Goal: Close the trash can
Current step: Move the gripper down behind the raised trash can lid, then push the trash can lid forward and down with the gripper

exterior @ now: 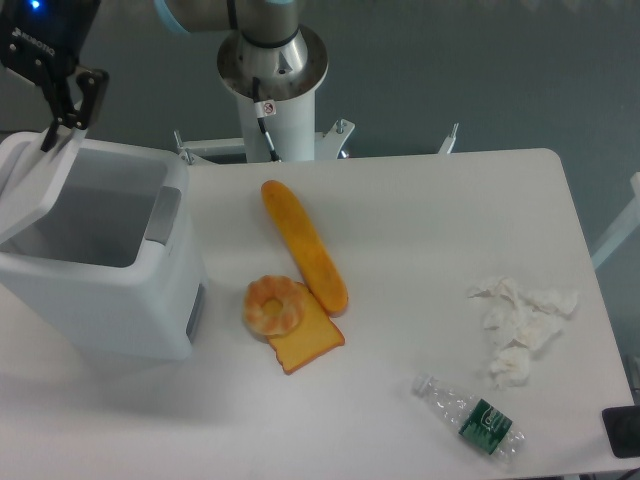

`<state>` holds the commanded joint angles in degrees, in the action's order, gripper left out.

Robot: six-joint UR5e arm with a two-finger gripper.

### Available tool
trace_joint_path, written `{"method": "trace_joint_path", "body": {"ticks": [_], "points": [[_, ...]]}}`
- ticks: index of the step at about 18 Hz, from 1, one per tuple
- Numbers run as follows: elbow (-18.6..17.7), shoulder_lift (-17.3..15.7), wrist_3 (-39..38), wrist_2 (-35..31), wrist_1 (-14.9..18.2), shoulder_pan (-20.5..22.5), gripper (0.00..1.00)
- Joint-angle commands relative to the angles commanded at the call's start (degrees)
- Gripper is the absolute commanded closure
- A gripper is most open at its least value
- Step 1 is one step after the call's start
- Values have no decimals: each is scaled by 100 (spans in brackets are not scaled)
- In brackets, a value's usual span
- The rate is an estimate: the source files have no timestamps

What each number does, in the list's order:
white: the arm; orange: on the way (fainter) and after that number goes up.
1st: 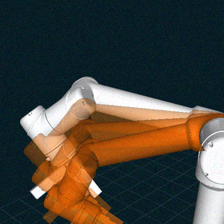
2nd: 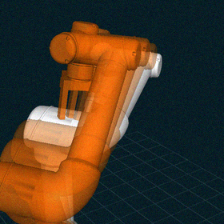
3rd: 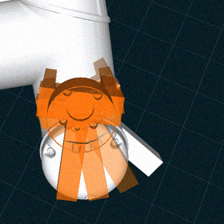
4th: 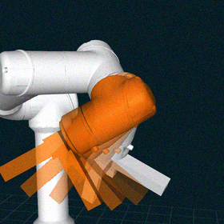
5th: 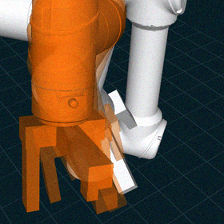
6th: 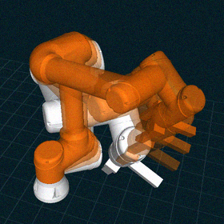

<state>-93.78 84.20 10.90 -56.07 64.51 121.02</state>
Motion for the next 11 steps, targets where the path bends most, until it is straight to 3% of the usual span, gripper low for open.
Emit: {"method": "trace_joint_path", "body": {"ticks": [11], "points": [[-219,44,237,-334,9,281,0]]}}
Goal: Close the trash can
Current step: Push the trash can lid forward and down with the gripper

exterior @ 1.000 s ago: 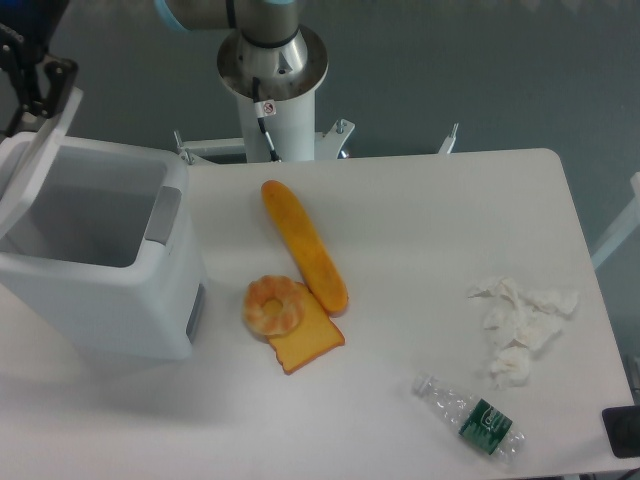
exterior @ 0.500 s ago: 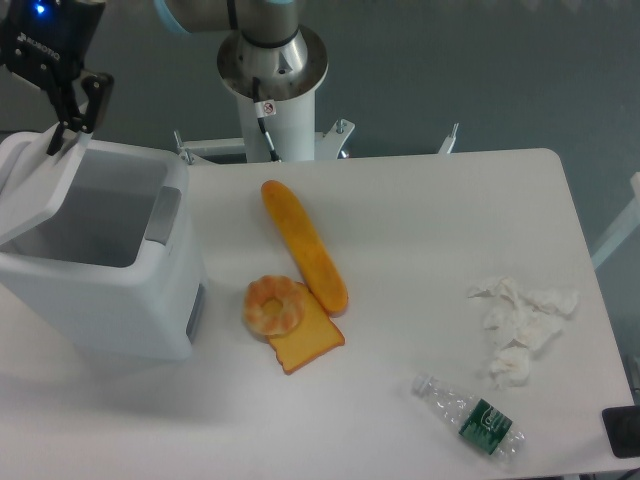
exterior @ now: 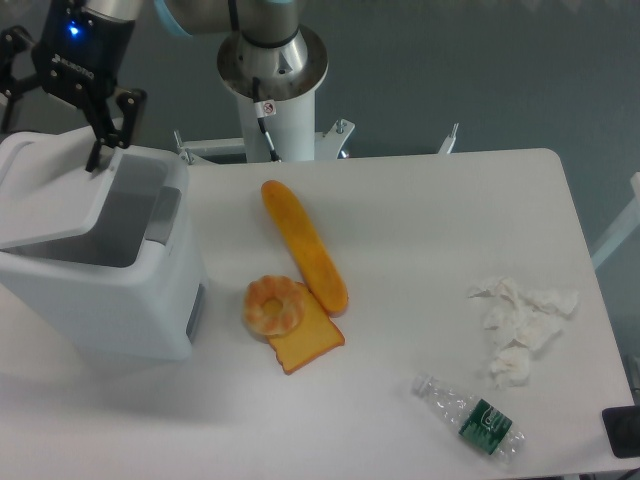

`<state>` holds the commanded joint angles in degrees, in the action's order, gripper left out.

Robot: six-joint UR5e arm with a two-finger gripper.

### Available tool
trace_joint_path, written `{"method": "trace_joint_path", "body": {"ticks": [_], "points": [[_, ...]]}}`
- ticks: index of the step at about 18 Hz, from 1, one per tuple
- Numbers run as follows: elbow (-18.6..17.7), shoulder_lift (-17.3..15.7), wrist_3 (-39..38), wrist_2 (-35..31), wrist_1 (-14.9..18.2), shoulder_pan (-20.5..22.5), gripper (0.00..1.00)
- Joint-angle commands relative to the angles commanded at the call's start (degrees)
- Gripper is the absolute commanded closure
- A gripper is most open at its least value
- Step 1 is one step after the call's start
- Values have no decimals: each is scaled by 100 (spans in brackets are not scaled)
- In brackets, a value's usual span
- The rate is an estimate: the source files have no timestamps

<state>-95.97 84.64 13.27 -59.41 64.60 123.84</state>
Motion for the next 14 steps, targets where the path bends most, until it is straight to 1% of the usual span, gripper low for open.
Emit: {"method": "trace_joint_path", "body": {"ticks": [7,14], "points": [[-88,79,193,18,-9,0,0],[-88,273,334,18,-9,26,0]]}}
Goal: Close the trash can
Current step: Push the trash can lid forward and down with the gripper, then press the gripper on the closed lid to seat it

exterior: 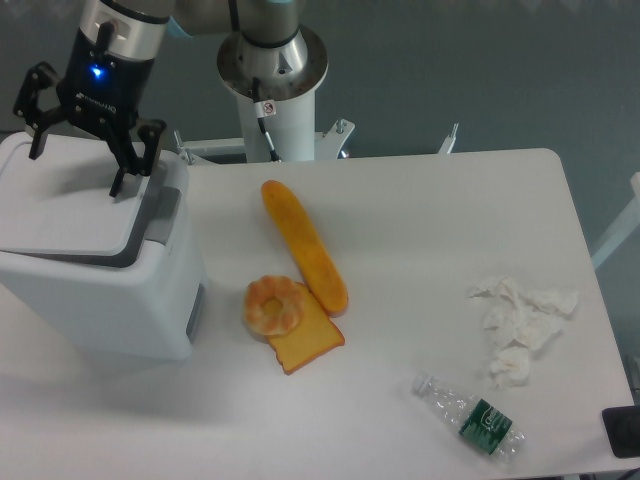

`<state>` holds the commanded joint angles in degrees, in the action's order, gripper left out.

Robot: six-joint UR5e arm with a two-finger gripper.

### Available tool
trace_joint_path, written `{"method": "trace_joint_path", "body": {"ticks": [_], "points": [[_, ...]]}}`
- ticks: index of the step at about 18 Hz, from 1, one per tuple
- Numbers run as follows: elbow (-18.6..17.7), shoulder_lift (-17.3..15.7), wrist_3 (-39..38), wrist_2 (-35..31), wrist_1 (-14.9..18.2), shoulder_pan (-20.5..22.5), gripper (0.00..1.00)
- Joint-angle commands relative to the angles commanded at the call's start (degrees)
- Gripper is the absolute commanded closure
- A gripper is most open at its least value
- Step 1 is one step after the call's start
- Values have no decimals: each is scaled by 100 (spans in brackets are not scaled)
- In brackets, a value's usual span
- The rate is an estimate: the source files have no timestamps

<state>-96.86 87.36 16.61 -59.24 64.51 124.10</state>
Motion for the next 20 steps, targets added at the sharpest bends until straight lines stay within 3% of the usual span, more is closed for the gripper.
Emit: {"method": "trace_joint_path", "body": {"ticks": [20], "points": [[-141,44,238,-9,26,150,0]]}}
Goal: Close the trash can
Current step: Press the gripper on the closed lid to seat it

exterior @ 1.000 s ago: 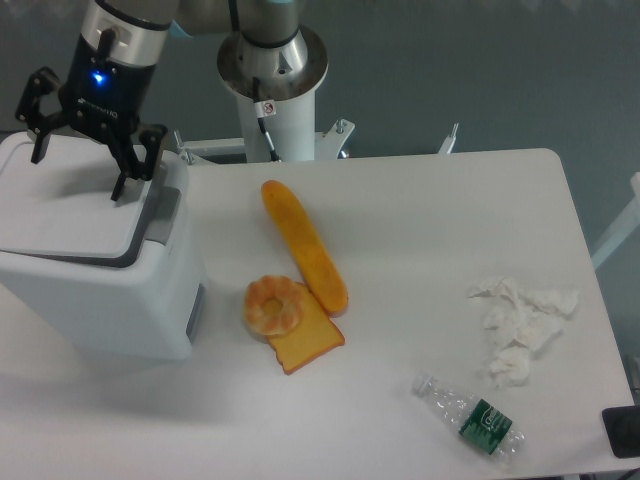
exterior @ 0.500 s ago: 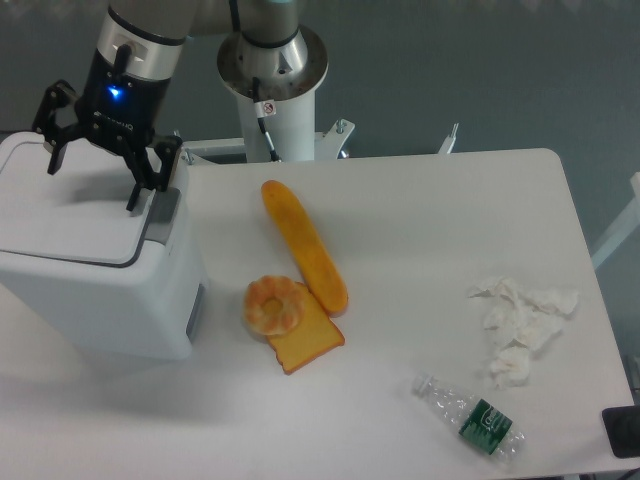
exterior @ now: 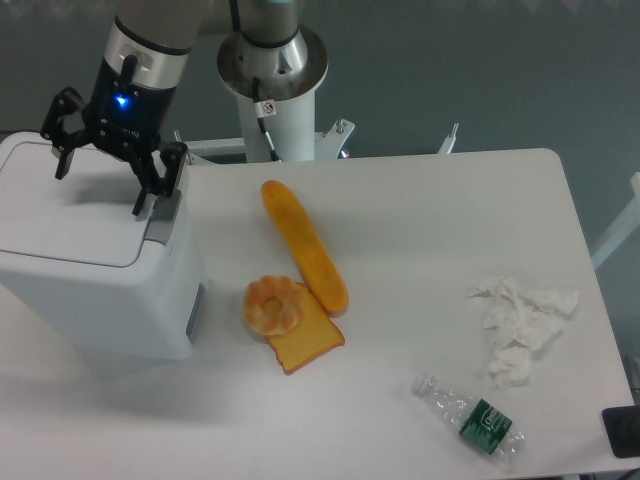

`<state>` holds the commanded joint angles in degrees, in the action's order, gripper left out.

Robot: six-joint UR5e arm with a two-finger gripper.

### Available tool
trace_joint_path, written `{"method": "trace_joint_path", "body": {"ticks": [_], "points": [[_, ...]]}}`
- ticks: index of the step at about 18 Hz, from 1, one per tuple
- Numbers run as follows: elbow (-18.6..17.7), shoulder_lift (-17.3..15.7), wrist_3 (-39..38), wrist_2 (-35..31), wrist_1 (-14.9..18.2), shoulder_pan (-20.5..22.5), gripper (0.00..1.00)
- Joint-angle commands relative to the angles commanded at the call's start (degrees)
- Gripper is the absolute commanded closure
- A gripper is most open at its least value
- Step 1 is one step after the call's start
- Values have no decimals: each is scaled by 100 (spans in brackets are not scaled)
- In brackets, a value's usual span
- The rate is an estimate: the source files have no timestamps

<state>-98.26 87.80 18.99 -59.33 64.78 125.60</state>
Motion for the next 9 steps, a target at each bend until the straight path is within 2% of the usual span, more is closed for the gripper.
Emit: {"method": "trace_joint_path", "body": {"ticks": [9], "points": [[-35,0,9,-9,0,-9,0]]}}
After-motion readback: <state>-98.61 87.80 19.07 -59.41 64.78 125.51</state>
